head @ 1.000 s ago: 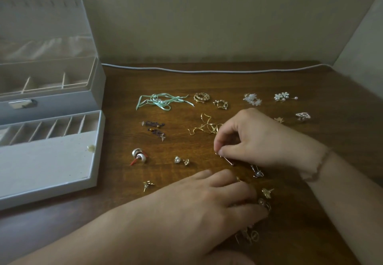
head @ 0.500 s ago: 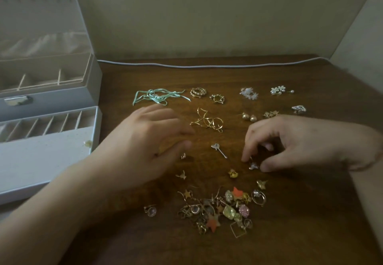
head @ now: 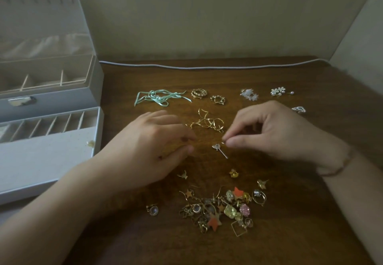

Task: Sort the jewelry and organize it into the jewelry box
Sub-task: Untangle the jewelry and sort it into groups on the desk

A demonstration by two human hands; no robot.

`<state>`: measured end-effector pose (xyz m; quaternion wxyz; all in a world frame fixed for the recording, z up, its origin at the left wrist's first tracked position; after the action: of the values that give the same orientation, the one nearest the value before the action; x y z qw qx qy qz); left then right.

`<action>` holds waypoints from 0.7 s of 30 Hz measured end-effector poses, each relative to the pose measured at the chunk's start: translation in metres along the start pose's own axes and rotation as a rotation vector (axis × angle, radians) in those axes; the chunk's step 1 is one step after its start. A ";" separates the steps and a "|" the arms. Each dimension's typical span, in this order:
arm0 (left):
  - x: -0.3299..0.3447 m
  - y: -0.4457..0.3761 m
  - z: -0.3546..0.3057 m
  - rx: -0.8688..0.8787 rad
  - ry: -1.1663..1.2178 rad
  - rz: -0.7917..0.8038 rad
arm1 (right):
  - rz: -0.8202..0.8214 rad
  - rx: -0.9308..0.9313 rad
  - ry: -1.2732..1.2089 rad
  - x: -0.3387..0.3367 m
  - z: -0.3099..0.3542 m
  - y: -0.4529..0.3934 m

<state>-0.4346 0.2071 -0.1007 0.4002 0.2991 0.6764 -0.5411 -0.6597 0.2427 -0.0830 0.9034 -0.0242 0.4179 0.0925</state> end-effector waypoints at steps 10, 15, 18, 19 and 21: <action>0.006 0.000 -0.003 0.025 0.038 0.063 | -0.066 0.039 0.180 0.019 0.008 -0.003; 0.005 0.001 -0.002 0.013 0.051 0.076 | 0.040 0.068 0.320 0.004 0.012 0.017; 0.005 0.001 -0.003 0.014 0.046 0.088 | 0.110 0.066 0.451 0.011 0.014 0.021; 0.006 0.001 -0.002 0.013 0.046 0.089 | 0.113 0.057 0.470 0.013 0.015 0.021; 0.006 0.001 -0.002 0.011 0.048 0.089 | 0.111 0.050 0.489 0.016 0.014 0.021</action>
<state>-0.4373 0.2092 -0.1060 0.4060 0.3441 0.6687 -0.5192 -0.6426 0.2672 -0.0851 0.7695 -0.0003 0.6268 0.1229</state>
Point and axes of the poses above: each hand's wrist, its own y-axis away from the middle knuckle, its own x-axis out of the palm, z = x × y, the point moved 3 cm from there along -y, towards the middle knuckle, and after that the axes turned 14 degrees about x, right-handed, at the moved point
